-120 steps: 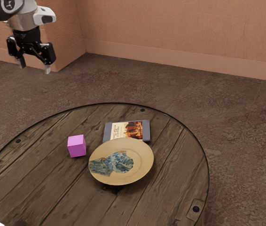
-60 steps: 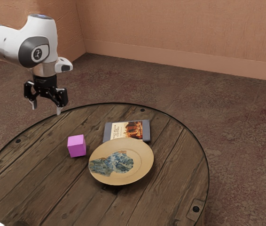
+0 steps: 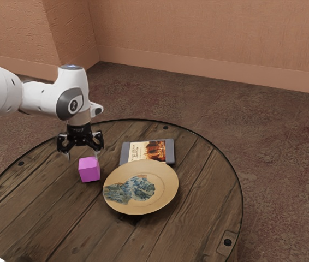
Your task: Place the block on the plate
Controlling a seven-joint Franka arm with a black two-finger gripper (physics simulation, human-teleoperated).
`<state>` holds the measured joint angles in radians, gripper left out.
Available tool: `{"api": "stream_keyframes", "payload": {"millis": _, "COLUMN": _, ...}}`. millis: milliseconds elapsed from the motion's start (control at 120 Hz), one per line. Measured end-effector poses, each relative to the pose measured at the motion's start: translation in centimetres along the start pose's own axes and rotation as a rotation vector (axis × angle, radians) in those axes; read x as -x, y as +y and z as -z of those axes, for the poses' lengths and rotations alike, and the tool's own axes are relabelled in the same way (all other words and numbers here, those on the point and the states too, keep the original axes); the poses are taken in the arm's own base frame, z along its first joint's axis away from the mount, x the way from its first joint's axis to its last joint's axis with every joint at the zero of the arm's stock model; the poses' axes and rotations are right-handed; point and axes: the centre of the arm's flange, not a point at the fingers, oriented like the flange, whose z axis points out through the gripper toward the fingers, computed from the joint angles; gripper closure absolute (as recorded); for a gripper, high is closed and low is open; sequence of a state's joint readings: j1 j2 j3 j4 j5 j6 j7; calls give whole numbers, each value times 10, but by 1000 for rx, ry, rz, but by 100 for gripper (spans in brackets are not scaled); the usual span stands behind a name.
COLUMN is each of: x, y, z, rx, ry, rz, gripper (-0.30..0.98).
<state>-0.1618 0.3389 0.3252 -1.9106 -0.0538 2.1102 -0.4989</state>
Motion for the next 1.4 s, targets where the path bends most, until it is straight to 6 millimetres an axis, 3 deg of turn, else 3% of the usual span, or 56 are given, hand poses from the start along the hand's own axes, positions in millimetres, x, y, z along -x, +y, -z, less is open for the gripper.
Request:
{"api": "stream_keyframes", "payload": {"millis": 483, "x": -28, "y": -1, "z": -49, "rx": 50, "ry": 29, "rz": 242, "gripper": 0}}
{"api": "stream_keyframes", "payload": {"millis": 675, "x": -30, "y": 3, "z": -53, "rx": 75, "ry": 38, "rz": 291, "gripper": 0}}
{"api": "stream_keyframes", "payload": {"millis": 1008, "x": -28, "y": 3, "z": -52, "rx": 91, "ry": 39, "rz": 340, "gripper": 23}}
{"api": "stream_keyframes", "payload": {"millis": 1108, "x": -28, "y": 2, "z": -41, "rx": 102, "ry": 44, "rz": 349, "gripper": 28}}
{"api": "stream_keyframes", "payload": {"millis": 1242, "x": -16, "y": 9, "z": 1, "rx": 142, "ry": 57, "rz": 338, "gripper": 29}}
{"api": "stream_keyframes", "payload": {"millis": 1308, "x": -1, "y": 25, "z": 22, "rx": 163, "ry": 61, "rz": 313, "gripper": 29}}
{"api": "stream_keyframes", "payload": {"millis": 1400, "x": 35, "y": 64, "z": 48, "rx": 198, "ry": 49, "rz": 256, "gripper": 27}}
